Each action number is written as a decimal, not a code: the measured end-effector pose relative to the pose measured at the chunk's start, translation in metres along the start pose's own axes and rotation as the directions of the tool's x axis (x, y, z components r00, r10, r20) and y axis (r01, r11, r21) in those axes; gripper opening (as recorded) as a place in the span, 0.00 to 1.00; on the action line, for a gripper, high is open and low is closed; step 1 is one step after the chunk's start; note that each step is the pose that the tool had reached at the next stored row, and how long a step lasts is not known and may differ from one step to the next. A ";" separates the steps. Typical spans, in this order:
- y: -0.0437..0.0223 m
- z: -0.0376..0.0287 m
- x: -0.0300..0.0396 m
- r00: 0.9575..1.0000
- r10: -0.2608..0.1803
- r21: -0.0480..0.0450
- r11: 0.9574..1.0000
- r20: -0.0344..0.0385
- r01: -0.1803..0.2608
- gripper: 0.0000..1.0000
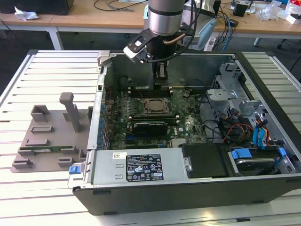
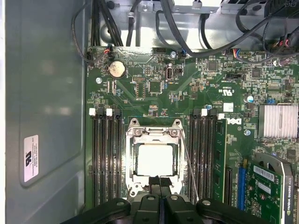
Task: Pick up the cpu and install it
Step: 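Close the cpu cover, then install the first cpu locking lever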
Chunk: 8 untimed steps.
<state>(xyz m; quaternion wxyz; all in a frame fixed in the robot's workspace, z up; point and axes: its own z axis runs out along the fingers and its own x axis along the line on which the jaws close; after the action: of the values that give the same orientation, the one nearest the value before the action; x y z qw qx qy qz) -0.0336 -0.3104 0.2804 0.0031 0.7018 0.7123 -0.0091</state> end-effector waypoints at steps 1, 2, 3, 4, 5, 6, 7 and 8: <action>0.0000 0.0000 0.0000 1.000 0.000 0.000 1.000 0.000 0.000 0.11; 0.0000 -0.0001 0.0000 1.000 0.000 0.000 1.000 0.000 0.000 0.11; 0.0000 -0.0001 0.0000 1.000 0.000 0.000 1.000 0.000 0.000 0.11; 0.0000 -0.0001 0.0000 1.000 0.000 0.000 1.000 0.000 0.000 0.11; 0.0000 -0.0001 0.0000 1.000 0.000 0.000 1.000 0.000 0.000 0.11; 0.0000 -0.0001 0.0000 1.000 0.000 0.000 1.000 0.000 0.000 0.11; 0.0000 -0.0001 0.0000 1.000 -0.008 0.000 1.000 0.000 0.008 0.11; 0.0000 -0.0001 0.0000 1.000 -0.018 0.000 1.000 0.000 0.018 0.11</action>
<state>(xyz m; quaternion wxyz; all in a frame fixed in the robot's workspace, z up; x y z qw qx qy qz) -0.0335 -0.3104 0.2805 0.0032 0.6952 0.7187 -0.0091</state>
